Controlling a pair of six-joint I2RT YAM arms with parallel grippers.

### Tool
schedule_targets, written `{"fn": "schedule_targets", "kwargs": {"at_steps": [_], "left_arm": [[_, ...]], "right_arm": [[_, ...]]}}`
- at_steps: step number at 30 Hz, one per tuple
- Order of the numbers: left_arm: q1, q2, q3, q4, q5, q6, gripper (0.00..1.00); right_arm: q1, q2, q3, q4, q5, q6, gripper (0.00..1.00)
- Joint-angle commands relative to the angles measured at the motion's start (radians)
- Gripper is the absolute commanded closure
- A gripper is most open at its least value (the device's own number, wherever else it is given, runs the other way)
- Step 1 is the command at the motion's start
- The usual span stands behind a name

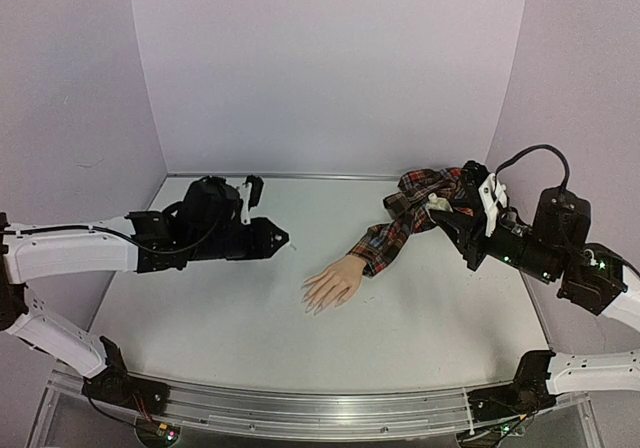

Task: Paint the nails
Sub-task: Close the nail polish bottle cap on the nail polish bottle.

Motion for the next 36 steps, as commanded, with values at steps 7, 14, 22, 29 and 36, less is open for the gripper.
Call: {"fn": "schedule_targets", "kwargs": {"at_steps": [7, 14, 22, 29, 36], "left_arm": [[0.053, -0.063, 0.327, 0.017, 0.337, 0.249, 1.00], [0.081, 0.026, 0.560, -0.110, 0.567, 0.272, 1.00], [0.088, 0.113, 0.709, -0.198, 0.865, 0.333, 1.00], [0.088, 0.178, 0.756, -0.234, 0.950, 0.360, 1.00], [0.089, 0.220, 0.800, -0.252, 0.964, 0.368, 1.00]], "right_arm": [[0.003, 0.054, 0.140, 0.007, -0.078, 0.190, 1.00], [0.004, 0.116, 0.193, -0.014, -0.219, 0.251, 1.00], [0.003, 0.208, 0.264, -0.067, -0.426, 0.281, 1.00], [0.003, 0.277, 0.317, -0.068, -0.505, 0.269, 1.00], [0.003, 0.333, 0.351, -0.073, -0.584, 0.241, 1.00]]}}
